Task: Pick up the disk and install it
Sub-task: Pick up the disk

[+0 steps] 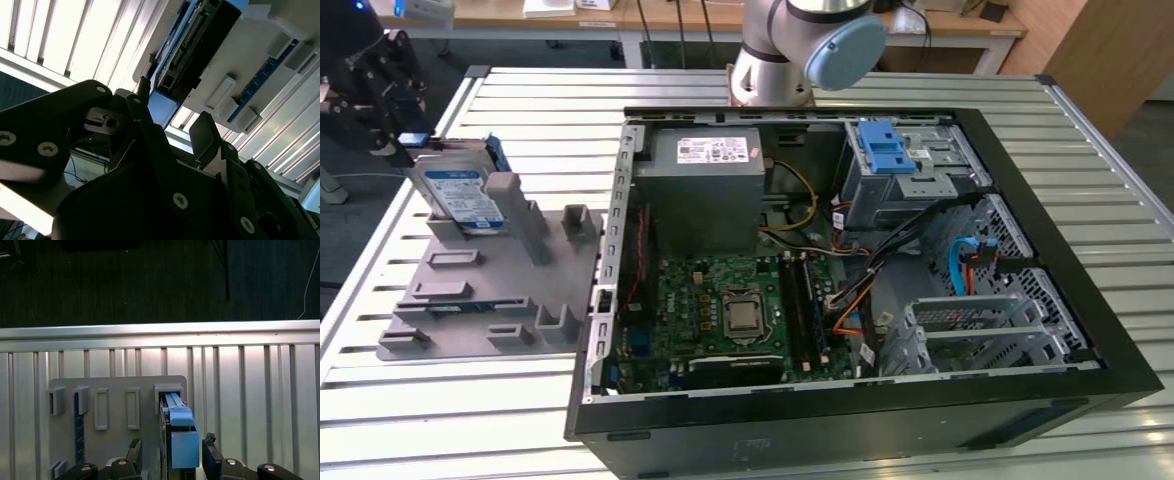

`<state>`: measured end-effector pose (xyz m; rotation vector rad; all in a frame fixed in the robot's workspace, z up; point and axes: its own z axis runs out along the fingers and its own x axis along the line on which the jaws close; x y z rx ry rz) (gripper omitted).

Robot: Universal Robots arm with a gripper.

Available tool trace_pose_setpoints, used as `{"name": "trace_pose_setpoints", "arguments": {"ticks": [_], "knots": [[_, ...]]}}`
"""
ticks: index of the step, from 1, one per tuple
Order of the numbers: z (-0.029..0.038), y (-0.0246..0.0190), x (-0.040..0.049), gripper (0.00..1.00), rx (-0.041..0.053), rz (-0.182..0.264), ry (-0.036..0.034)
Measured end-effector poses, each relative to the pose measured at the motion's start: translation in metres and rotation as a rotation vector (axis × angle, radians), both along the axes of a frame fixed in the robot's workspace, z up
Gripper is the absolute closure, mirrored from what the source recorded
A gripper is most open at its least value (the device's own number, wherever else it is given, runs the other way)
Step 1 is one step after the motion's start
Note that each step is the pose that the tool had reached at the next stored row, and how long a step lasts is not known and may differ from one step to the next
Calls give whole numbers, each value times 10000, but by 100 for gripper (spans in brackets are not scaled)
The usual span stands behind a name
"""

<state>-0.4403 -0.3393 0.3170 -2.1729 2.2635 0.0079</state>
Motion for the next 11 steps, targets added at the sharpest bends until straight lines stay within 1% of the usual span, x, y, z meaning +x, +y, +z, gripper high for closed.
{"name": "trace_pose_setpoints", "arguments": {"ticks": [6,11], "knots": [[-51,2,0,41,0,-1,0],[-84,27,-5,41,1,4,-2]]}}
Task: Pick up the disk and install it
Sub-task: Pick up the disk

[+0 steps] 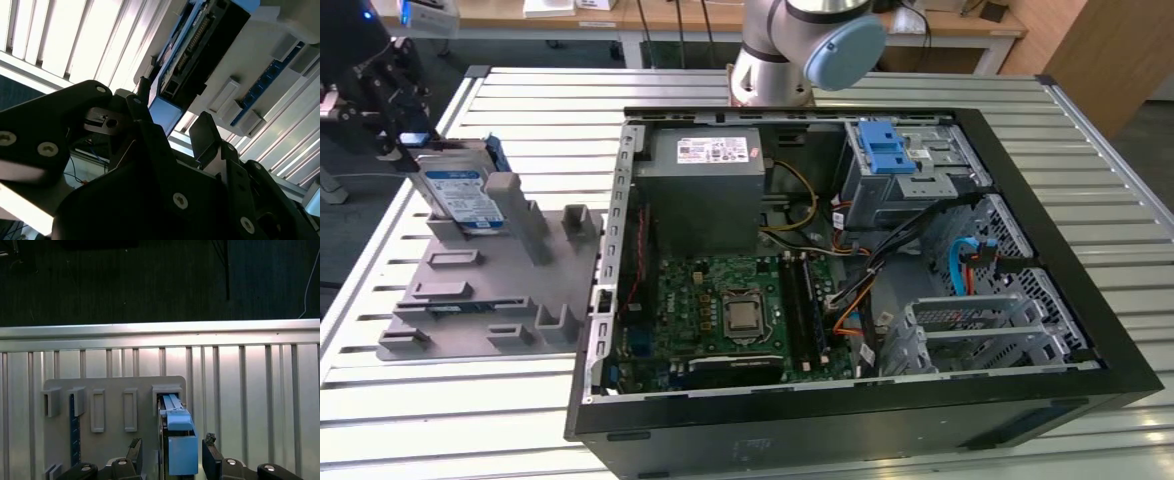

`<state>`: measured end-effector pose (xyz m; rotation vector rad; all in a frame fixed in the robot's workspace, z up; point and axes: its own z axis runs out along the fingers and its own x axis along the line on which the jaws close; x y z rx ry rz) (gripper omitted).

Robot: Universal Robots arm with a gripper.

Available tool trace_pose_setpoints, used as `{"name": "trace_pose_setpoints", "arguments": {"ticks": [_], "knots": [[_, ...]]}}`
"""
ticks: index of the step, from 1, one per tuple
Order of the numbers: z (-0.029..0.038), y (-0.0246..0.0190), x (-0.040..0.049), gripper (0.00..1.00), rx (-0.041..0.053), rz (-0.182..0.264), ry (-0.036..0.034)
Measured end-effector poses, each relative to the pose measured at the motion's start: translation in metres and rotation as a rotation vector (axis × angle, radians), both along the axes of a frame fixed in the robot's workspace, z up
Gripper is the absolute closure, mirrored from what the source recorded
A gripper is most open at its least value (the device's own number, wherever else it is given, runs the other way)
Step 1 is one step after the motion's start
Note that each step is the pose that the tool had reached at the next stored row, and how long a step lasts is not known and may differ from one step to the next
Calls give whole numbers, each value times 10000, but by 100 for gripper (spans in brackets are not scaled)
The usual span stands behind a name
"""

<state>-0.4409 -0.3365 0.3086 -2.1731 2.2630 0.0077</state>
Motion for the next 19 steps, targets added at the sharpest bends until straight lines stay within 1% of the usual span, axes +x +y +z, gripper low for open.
{"name": "trace_pose_setpoints", "arguments": {"ticks": [5,15,17,18,19], "knots": [[-33,4,-25,41,-1,143,1],[-84,26,-43,41,-1,154,2],[-90,25,-46,43,-1,157,3],[-95,26,-50,49,-1,156,2],[-100,27,-52,49,0,158,1]]}}
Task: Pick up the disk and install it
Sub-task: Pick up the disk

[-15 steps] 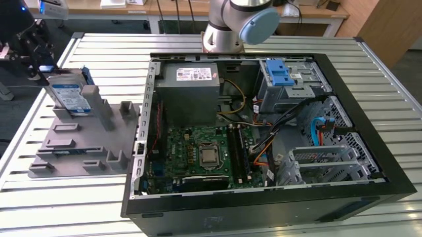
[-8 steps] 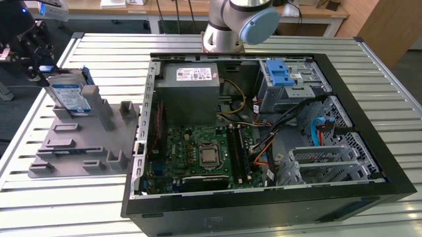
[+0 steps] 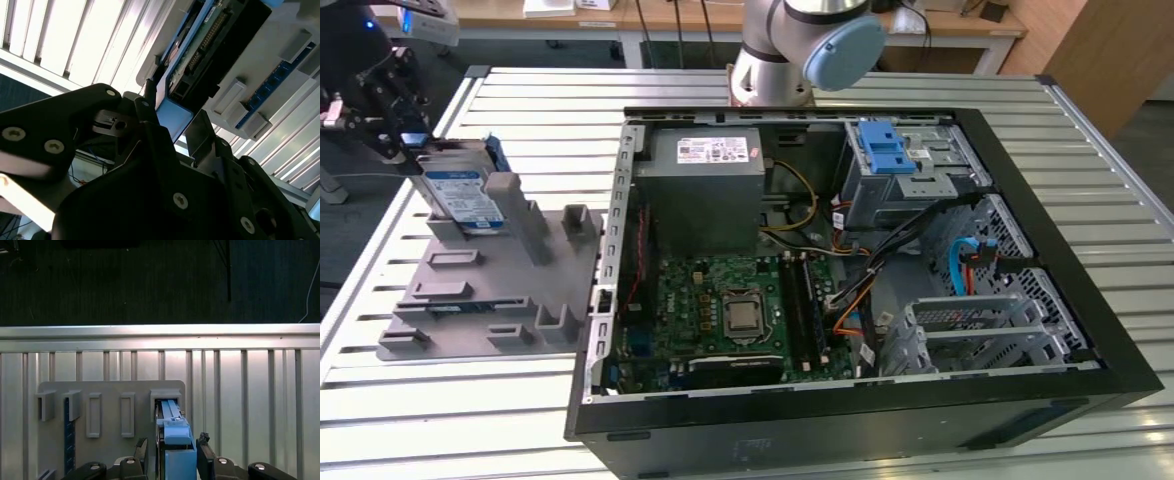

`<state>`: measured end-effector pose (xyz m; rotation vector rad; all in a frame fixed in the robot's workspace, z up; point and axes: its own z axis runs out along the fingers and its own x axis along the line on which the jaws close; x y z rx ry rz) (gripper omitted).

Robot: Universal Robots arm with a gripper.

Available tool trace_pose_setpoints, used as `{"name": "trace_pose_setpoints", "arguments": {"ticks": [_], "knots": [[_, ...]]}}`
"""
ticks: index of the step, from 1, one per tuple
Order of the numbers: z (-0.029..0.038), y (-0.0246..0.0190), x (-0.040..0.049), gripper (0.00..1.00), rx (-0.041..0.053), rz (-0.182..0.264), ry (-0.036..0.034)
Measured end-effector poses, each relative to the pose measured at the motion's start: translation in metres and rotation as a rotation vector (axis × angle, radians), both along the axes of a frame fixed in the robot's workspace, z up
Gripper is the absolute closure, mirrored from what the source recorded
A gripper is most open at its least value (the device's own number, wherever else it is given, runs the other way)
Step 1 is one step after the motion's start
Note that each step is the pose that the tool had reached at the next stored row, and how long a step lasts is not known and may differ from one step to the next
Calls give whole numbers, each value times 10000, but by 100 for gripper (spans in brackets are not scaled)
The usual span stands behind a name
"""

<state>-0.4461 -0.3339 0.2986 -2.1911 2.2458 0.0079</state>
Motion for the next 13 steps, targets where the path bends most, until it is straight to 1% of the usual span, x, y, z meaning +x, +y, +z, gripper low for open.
{"name": "trace_pose_setpoints", "arguments": {"ticks": [13], "knots": [[-63,0,-6,49,-1,21,4]]}}
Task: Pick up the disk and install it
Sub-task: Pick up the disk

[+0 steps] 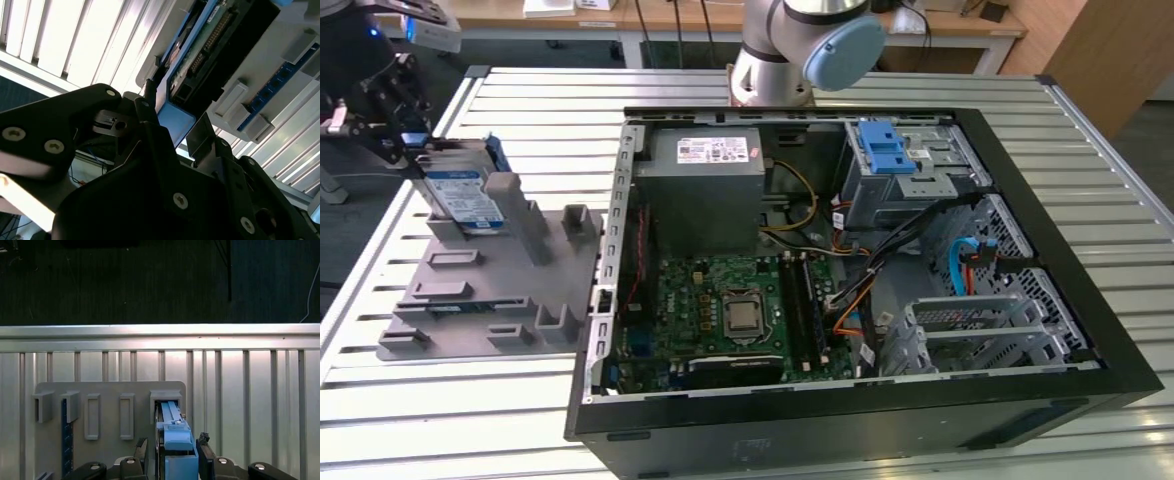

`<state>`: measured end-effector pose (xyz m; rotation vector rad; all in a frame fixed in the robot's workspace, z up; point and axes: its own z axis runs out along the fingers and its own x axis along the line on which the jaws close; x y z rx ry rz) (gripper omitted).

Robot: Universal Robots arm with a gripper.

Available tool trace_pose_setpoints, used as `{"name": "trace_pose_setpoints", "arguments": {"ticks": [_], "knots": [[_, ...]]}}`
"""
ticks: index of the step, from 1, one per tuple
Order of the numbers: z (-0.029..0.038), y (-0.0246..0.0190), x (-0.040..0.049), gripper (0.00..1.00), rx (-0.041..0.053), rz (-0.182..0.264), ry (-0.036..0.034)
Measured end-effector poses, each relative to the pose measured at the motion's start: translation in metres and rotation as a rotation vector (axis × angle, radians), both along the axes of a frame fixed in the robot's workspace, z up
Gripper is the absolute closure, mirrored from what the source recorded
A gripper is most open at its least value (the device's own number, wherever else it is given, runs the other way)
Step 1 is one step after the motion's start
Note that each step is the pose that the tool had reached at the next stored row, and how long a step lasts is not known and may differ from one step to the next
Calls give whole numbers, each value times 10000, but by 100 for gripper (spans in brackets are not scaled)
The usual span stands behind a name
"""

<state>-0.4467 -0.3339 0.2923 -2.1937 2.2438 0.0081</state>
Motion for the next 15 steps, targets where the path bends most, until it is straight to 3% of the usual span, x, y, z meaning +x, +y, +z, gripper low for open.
{"name": "trace_pose_setpoints", "arguments": {"ticks": [8,9,15], "knots": [[-3,0,0,51,1,0,-3],[-3,0,0,58,1,0,-3],[-4,0,0,64,0,0,-2]]}}
